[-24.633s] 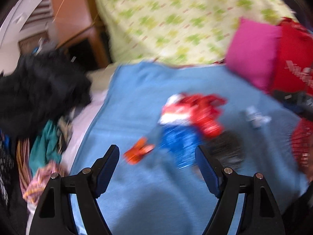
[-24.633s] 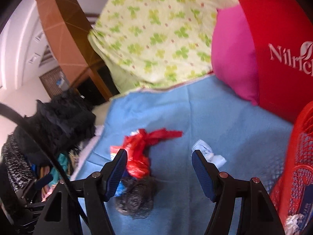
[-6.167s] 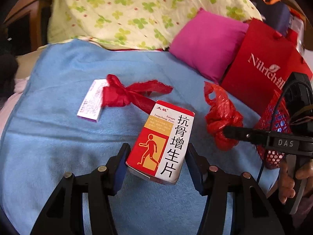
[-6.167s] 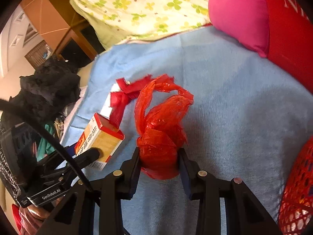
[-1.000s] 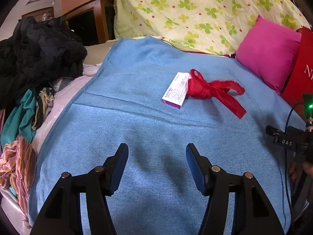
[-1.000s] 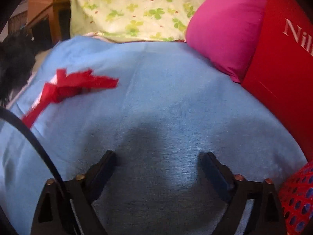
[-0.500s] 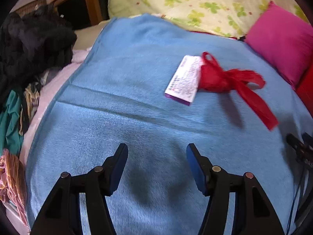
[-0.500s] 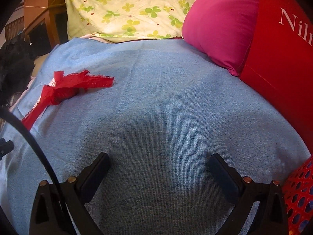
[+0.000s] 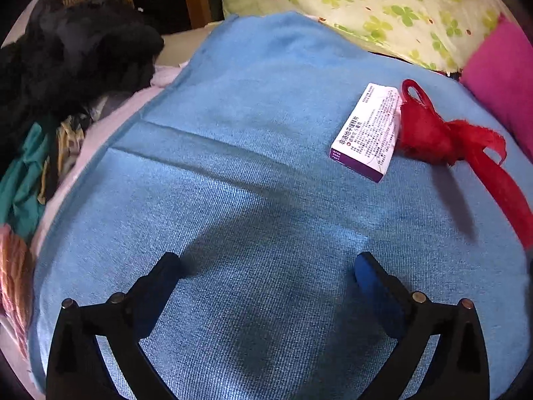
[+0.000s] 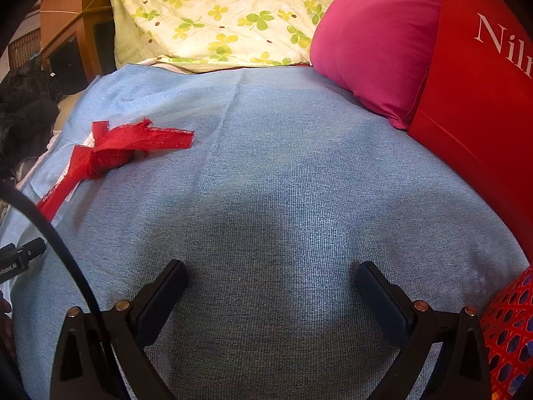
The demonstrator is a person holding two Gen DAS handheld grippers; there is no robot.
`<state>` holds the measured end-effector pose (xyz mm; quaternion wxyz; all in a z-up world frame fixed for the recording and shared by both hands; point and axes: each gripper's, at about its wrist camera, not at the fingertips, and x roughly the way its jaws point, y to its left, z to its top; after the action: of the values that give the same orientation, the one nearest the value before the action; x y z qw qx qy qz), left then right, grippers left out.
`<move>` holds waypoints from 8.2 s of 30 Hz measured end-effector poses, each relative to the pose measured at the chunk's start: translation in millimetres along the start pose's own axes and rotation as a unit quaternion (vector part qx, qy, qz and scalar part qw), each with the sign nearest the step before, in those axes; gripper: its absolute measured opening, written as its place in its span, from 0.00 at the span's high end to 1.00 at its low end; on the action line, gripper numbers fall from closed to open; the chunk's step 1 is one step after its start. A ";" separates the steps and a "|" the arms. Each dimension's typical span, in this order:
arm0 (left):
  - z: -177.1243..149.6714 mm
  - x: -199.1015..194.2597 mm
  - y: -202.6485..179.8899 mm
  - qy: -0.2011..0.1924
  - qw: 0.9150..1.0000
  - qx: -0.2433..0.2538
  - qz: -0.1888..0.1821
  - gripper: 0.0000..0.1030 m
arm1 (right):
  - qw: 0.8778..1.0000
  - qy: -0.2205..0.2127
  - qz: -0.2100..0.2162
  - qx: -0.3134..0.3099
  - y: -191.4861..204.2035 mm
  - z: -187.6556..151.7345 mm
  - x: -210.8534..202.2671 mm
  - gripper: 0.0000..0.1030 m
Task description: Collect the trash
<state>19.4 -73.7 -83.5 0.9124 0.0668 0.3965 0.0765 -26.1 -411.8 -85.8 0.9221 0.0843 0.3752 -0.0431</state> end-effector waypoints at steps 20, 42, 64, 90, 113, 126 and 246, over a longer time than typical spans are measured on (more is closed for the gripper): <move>2.8 -2.3 -0.8 -0.005 1.000 0.005 0.006 0.00 | 1.000 0.000 -0.001 0.000 0.3 -0.3 0.2 0.00; 2.3 -3.8 5.0 -0.006 1.000 0.000 -0.001 0.00 | 1.000 0.000 -0.002 0.001 0.8 -0.2 0.2 0.00; 3.7 -5.1 1.6 -0.005 1.000 0.002 0.003 0.00 | 1.000 0.000 -0.002 0.001 1.5 -0.4 0.5 0.00; 7.5 -1.1 3.8 0.015 1.000 -0.010 -0.001 0.00 | 1.000 0.002 -0.002 0.002 1.1 0.2 2.5 0.00; 37.6 -0.5 42.8 0.025 0.998 -0.044 -0.032 0.00 | 0.997 0.048 -0.036 0.052 5.7 9.8 5.7 0.00; 58.4 -22.3 66.7 -0.042 0.998 -0.047 0.031 0.00 | 0.990 0.032 0.124 0.056 58.5 56.6 -32.7 0.00; -54.8 -354.9 -59.2 -0.288 0.936 0.162 -0.124 0.52 | 0.942 -0.288 0.144 0.099 -58.4 -61.4 -324.1 0.62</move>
<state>-254.8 -196.6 121.8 0.9665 0.1835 0.1293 -0.1248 -308.1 -452.3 90.3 0.9741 0.2122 0.0714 0.0309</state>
